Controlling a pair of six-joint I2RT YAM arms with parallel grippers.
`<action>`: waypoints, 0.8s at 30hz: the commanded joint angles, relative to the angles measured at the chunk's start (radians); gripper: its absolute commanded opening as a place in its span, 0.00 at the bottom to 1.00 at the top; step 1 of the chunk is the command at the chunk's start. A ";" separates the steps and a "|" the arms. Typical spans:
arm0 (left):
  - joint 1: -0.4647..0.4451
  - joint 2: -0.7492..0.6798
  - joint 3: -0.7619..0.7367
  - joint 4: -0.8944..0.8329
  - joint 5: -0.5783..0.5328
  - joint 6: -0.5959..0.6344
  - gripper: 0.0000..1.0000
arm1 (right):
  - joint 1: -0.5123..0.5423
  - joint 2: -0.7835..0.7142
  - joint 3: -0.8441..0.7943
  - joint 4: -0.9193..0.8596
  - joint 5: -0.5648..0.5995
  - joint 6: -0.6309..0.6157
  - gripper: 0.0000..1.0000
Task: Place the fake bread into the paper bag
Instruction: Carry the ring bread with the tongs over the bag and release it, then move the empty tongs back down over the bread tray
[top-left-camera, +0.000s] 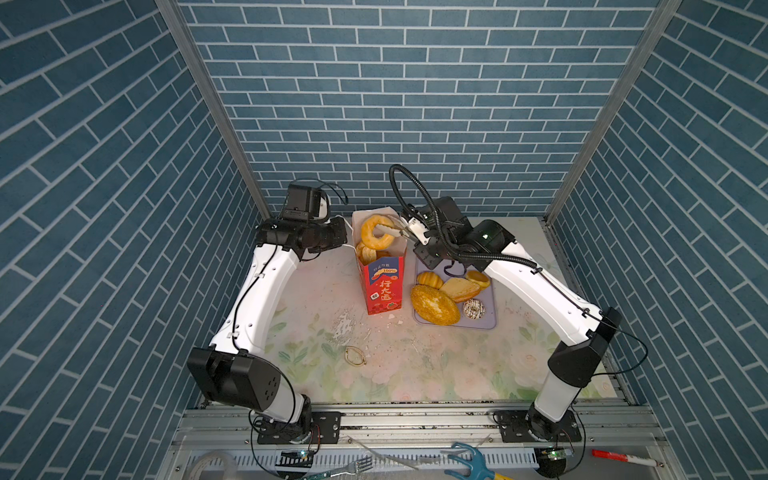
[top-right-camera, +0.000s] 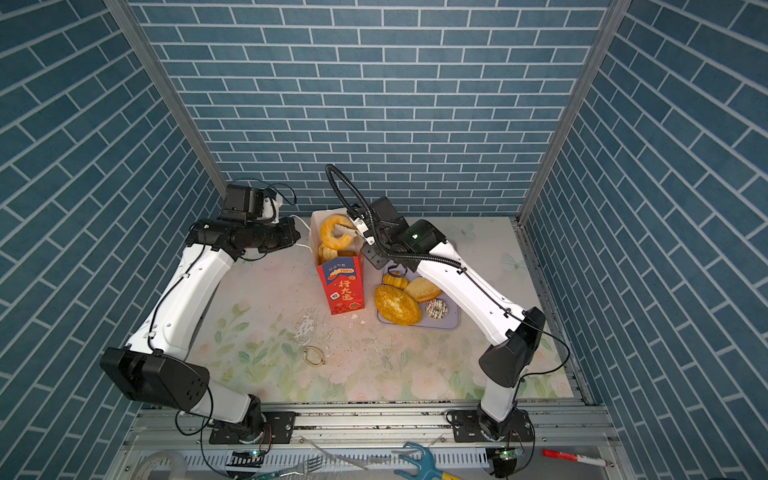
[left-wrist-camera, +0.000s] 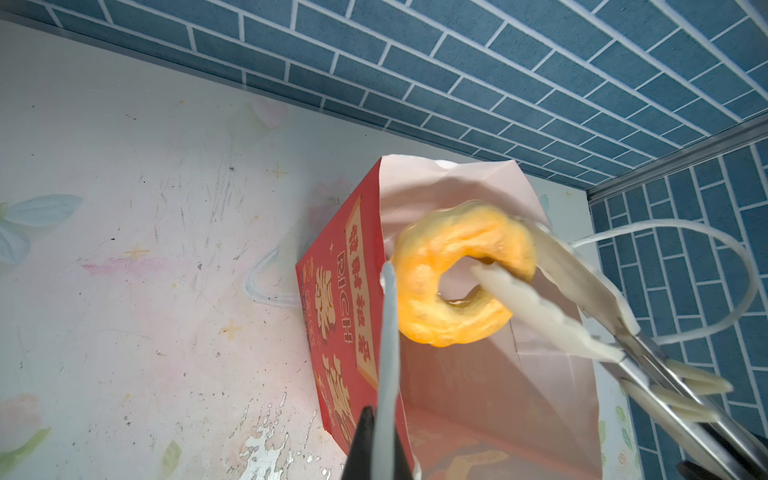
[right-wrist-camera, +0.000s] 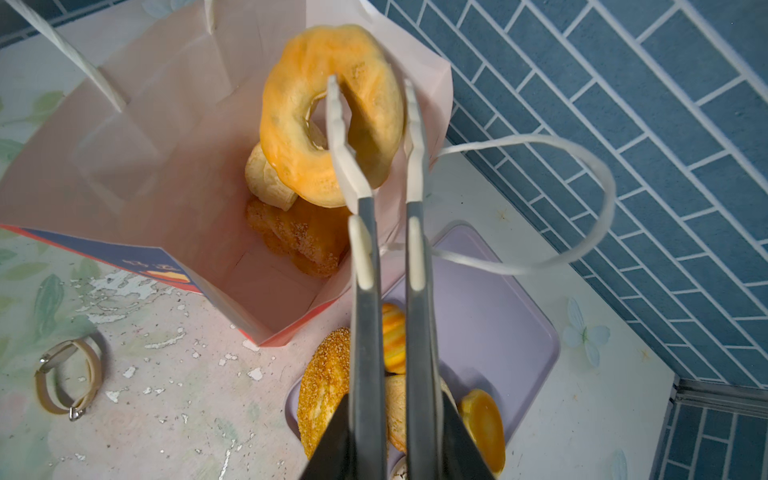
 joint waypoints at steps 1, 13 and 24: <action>-0.005 -0.017 -0.007 0.009 0.007 0.002 0.00 | 0.005 0.004 0.049 0.004 0.029 -0.020 0.37; -0.005 -0.010 -0.004 0.009 0.007 0.003 0.00 | 0.006 -0.016 0.156 0.019 0.011 -0.002 0.43; -0.005 -0.005 -0.011 0.026 0.019 0.009 0.00 | -0.035 -0.158 0.164 -0.061 0.141 0.114 0.43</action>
